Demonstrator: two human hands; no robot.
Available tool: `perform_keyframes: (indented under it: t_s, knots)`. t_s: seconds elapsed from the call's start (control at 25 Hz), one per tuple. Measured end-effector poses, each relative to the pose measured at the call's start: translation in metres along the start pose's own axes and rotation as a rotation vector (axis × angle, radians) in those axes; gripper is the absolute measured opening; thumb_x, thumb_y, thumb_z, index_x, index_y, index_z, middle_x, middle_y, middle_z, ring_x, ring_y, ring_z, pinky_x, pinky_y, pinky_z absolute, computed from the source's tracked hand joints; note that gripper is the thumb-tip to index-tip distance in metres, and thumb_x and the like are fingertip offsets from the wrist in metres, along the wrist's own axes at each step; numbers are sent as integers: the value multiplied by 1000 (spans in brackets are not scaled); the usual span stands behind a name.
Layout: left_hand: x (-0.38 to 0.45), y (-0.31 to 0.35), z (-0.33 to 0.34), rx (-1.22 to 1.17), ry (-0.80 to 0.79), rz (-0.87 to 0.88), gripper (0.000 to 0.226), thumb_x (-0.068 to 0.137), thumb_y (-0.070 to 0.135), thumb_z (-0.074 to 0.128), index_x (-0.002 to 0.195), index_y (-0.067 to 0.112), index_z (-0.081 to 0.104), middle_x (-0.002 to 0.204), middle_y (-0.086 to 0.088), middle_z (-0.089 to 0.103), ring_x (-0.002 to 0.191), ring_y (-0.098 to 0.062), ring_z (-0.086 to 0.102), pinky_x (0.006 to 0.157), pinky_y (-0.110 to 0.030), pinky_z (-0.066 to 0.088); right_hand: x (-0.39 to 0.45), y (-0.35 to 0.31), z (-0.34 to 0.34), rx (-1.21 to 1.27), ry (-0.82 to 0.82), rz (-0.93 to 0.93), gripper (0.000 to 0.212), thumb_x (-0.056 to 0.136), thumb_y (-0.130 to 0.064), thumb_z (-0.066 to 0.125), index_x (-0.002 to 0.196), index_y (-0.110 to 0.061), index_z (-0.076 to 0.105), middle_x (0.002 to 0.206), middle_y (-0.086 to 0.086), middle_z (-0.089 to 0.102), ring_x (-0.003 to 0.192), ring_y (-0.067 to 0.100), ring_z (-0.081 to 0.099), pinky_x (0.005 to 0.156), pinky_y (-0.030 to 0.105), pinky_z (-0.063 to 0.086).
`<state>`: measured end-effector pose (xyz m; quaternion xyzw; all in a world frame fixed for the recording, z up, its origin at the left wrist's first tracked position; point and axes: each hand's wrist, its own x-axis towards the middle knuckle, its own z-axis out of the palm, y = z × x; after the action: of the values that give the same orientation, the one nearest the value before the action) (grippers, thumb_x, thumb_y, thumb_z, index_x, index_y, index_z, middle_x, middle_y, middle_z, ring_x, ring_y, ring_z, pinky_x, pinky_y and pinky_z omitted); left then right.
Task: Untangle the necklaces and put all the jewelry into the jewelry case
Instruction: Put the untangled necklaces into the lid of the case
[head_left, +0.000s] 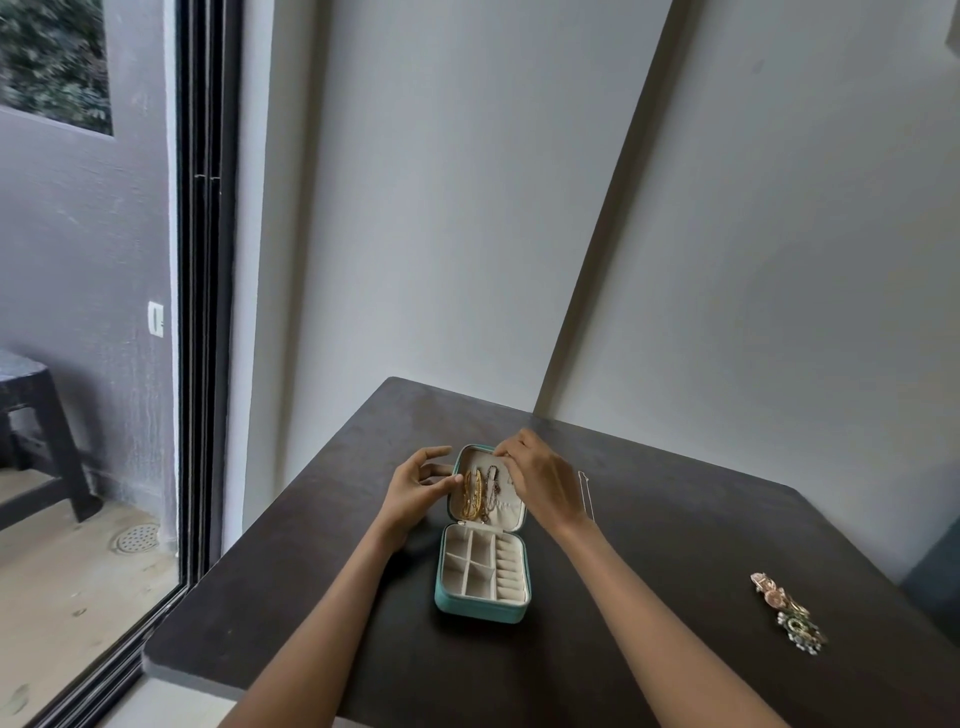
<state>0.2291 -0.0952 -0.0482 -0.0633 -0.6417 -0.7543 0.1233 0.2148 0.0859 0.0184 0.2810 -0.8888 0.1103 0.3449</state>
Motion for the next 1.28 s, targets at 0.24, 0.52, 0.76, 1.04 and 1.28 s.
perform_keyframes:
  t_s: [0.24, 0.52, 0.76, 1.04, 1.28]
  knots:
    - [-5, 7, 0, -47, 0, -1, 45, 77, -4, 70, 118, 9, 57, 92, -13, 68, 74, -5, 67, 71, -14, 52, -44, -4, -5, -75, -4, -92, 35, 65, -2, 80, 86, -29, 73, 73, -6, 51, 56, 8, 51, 47, 12, 44]
    - [-5, 7, 0, -44, 6, -9, 46, 77, -5, 70, 119, 6, 56, 91, -12, 69, 74, -3, 68, 70, -14, 53, -51, -9, -1, -79, 22, -91, 37, 64, -4, 82, 87, -32, 74, 70, -6, 48, 57, 10, 48, 45, 18, 45]
    - [-3, 3, 0, 17, 5, -8, 45, 78, -1, 71, 120, 9, 57, 91, -14, 69, 74, -3, 67, 70, -12, 51, -58, -6, 4, -69, 13, -83, 34, 63, -3, 82, 80, -31, 75, 71, -6, 50, 59, 11, 49, 46, 21, 46]
    - [2, 0, 4, 187, 9, -79, 36, 84, 8, 68, 118, 8, 55, 94, -13, 67, 78, -13, 63, 68, -14, 51, -58, -6, 0, -34, 23, 13, 35, 66, 3, 77, 83, -28, 74, 70, -6, 49, 59, 12, 50, 48, 18, 43]
    - [13, 11, 8, 293, 40, -273, 30, 100, 24, 41, 109, -1, 57, 102, -18, 59, 72, -19, 54, 66, -26, 48, -59, 0, -12, 93, -127, 302, 42, 86, 4, 46, 103, -25, 71, 89, -1, 52, 79, 20, 57, 65, 26, 46]
